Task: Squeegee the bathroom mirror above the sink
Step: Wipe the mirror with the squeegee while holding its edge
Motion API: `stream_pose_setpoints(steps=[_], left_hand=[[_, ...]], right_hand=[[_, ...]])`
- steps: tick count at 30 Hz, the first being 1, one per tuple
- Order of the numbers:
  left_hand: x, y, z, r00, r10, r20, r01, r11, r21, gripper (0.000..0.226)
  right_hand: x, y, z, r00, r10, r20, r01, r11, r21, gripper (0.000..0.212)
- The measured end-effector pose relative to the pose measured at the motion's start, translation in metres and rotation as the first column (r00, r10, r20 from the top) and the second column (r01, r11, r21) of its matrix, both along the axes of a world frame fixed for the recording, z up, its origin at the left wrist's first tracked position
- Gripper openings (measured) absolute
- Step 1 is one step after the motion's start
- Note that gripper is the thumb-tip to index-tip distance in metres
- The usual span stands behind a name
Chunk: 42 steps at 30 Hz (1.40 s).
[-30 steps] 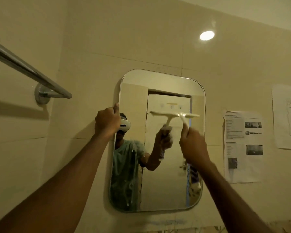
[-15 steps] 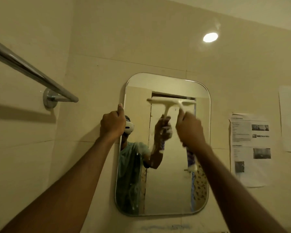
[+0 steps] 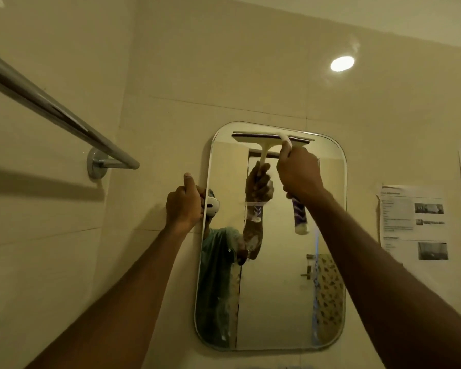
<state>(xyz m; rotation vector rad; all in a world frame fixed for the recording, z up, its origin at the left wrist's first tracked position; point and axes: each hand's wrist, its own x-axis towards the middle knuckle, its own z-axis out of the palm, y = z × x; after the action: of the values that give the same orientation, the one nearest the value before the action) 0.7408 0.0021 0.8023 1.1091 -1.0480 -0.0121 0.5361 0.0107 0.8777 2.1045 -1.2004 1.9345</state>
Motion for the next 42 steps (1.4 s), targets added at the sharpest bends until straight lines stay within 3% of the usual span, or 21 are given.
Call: stream_pose_setpoints(steps=[4,8,10,13,18,21,25,29,33,37,42], left_hand=[[0.001,0.005,-0.001,0.997,-0.073,-0.018,0.074,0.997,0.010,0.074],[0.001,0.015,0.001,0.992,-0.126,0.000,0.126,0.991,0.036,0.074],[-0.001,0.018,0.003,0.990,-0.140,-0.002,0.140,0.989,0.053,0.076],[-0.001,0.016,0.003,0.993,-0.122,-0.009,0.122,0.990,0.067,0.079],[-0.004,0.020,0.003,0.991,-0.132,-0.021,0.133,0.989,0.069,0.081],[-0.002,0.021,0.005,0.982,-0.179,-0.063,0.183,0.981,0.061,0.079],[0.000,0.020,0.004,0.973,-0.218,-0.077,0.223,0.973,0.057,0.077],[0.000,0.020,0.004,0.988,-0.155,0.005,0.154,0.985,0.073,0.082],[-0.004,0.016,0.004,0.996,-0.027,0.083,0.020,0.997,0.075,0.056],[-0.007,0.014,0.003,0.987,0.066,0.145,-0.079,0.993,0.085,0.055],[-0.013,0.005,-0.001,0.942,0.208,0.264,-0.220,0.975,0.015,0.059]], right_hand=[[0.011,-0.005,-0.075,0.997,0.074,-0.011,-0.072,0.994,0.085,0.031],[0.014,0.009,-0.147,0.997,0.053,-0.064,-0.040,0.981,0.188,0.034],[0.014,0.020,-0.137,0.997,0.053,-0.062,-0.040,0.981,0.190,0.034],[0.015,0.029,-0.080,0.995,0.097,0.014,-0.097,0.993,0.070,0.039],[0.030,0.018,0.004,0.998,0.059,-0.036,-0.060,0.998,-0.027,0.046],[0.035,0.009,-0.013,0.997,0.028,-0.068,-0.027,0.999,0.018,0.038],[0.031,0.006,-0.094,0.991,0.103,-0.082,-0.095,0.991,0.092,0.031],[0.018,0.013,-0.139,0.984,0.047,-0.171,-0.028,0.993,0.116,0.030],[-0.007,0.010,-0.087,0.998,0.024,-0.057,-0.024,1.000,0.002,0.038],[-0.049,-0.009,-0.014,0.993,-0.121,0.011,0.122,0.991,-0.051,0.046],[-0.067,-0.031,-0.047,0.995,-0.100,0.018,0.099,0.995,0.032,0.042]])
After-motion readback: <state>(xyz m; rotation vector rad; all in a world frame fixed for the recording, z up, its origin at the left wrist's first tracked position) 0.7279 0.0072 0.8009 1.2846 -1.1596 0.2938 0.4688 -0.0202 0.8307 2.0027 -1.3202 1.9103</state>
